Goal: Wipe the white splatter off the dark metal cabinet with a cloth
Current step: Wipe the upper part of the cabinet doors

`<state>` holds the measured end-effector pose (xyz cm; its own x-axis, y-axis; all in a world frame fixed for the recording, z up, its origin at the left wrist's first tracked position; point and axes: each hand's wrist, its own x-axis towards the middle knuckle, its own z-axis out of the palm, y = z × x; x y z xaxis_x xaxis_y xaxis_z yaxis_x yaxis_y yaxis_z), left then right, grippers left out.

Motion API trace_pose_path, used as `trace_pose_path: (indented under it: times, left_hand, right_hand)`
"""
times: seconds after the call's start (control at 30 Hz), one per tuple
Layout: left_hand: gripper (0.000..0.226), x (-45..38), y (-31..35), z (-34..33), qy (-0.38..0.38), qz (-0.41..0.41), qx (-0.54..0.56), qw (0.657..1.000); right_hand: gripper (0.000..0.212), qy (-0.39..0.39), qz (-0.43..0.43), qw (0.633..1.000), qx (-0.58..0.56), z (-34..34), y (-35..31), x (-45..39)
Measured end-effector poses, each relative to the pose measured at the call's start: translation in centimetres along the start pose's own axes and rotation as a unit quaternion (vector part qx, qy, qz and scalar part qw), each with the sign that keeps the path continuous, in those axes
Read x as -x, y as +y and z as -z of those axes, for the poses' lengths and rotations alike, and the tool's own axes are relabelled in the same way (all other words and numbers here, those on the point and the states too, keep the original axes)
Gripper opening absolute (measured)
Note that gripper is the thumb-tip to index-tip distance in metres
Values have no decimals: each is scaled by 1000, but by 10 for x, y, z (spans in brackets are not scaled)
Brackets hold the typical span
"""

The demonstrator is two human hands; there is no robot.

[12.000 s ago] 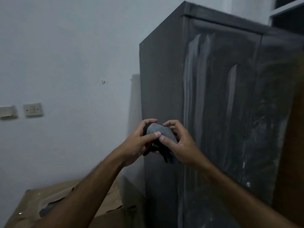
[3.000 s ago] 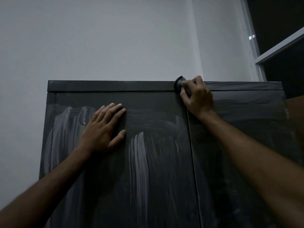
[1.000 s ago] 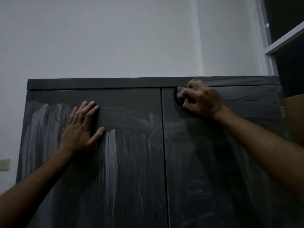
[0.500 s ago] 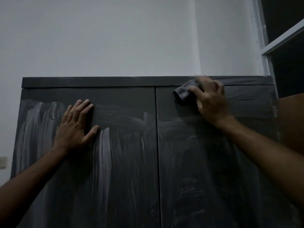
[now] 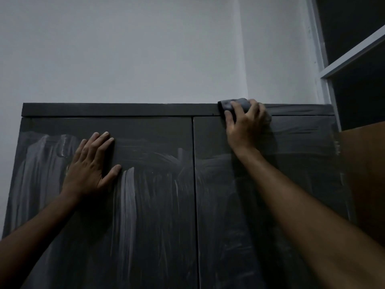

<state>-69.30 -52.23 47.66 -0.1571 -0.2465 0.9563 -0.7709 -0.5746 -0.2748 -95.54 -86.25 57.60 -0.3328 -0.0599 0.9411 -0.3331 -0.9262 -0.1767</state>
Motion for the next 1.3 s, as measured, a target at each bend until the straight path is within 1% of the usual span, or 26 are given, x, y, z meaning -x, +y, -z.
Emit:
trace_pose_path:
  times: [0.03,0.13,0.17,0.2,0.3,0.33,0.37,0.43,0.5,0.53,0.57,0.67,0.7,0.73,0.8,0.87,0.9,0.93,1.03,1.07,1.1,1.13,1.17,1.23,1.27,1.3]
  left_hand:
    - [83,0,0,0,1,0,0,1000]
    - [83,1,-1,-1,-2,1,3,1000]
    - [83,1,-1,-1,-3,3,4,1000]
    - [84,0,-1,0,-4,3,3,1000]
    - [84,-1,0,0,-6,4,0,1000]
    - [84,0,0,0,-4,3,-2,1000]
    - [84,0,0,0,-1,2,-3,1000]
    - [83,-1,-1,0,2,1,-3,1000]
    - [83,0,-1,-1,2,-2,-4,1000]
    - [83,0,0,-1,4,-2,-4,1000]
    - [83,0,0,-1,6,-1,-5,1000]
    - [84,0,1,1,2,0,-9,1000]
    - [84,0,1,1,2,0,-10,1000]
    - [84,0,1,1,2,0,-12,1000]
    - [84,0,1,2,1,2,-13,1000]
    - [84,0,1,2,-3,2,-13,1000]
    - [84,0,1,2,-5,2,-14,1000]
    - [84,0,1,2,-6,3,-16,1000]
    - [84,0,1,2,-11,5,-16,1000]
    - [85,0,2,2,-13,7,-15,1000]
    - [85,1,3,3,-15,8,-15,1000]
    - [85,2,5,3,-16,10,-15,1000]
    - [84,2,8,5,-15,14,-16,1000]
    - [81,4,20,7,-8,15,-13,1000]
    - [78,5,30,7,-3,4,-8,1000]
    - [75,6,44,7,-2,-17,1,1000]
  right_hand:
    - [29,-2,21,1000,-6,-2,-4,5]
    - [30,-40,163,986,8,7,20,35]
    - [30,-46,178,983,15,12,34,36]
    - [29,-39,159,986,28,15,45,31]
    - [35,-10,-10,998,64,11,42,-8]
    - [36,-19,-41,997,65,9,33,-16]
    - [36,-27,-41,997,64,7,25,-16]
    - [30,-25,46,997,57,7,22,-1]
    - [26,-46,148,987,44,15,43,17]
    - [26,-59,170,982,49,21,55,16]
    - [28,-63,162,983,58,23,63,7]
    - [34,-48,4,996,76,17,57,-30]
    - [35,-52,-28,996,70,13,49,-32]
    - [35,-58,-26,996,64,11,40,-28]
    - [30,-64,71,994,50,12,35,-7]
    - [29,-89,183,978,43,21,54,11]
    - [31,-97,203,973,50,25,65,9]
    - [33,-94,187,976,61,26,74,1]
    - [34,-64,1,996,69,19,70,-32]
    - [34,-65,-37,995,68,17,61,-35]
    - [33,-74,-36,994,69,17,53,-32]
    - [32,-86,5,994,65,18,50,-24]
    - [32,-103,75,990,61,22,50,-13]
    - [33,-142,205,967,54,35,70,4]
    - [34,-148,224,962,56,40,84,5]
    - [35,-140,204,967,62,41,95,-1]
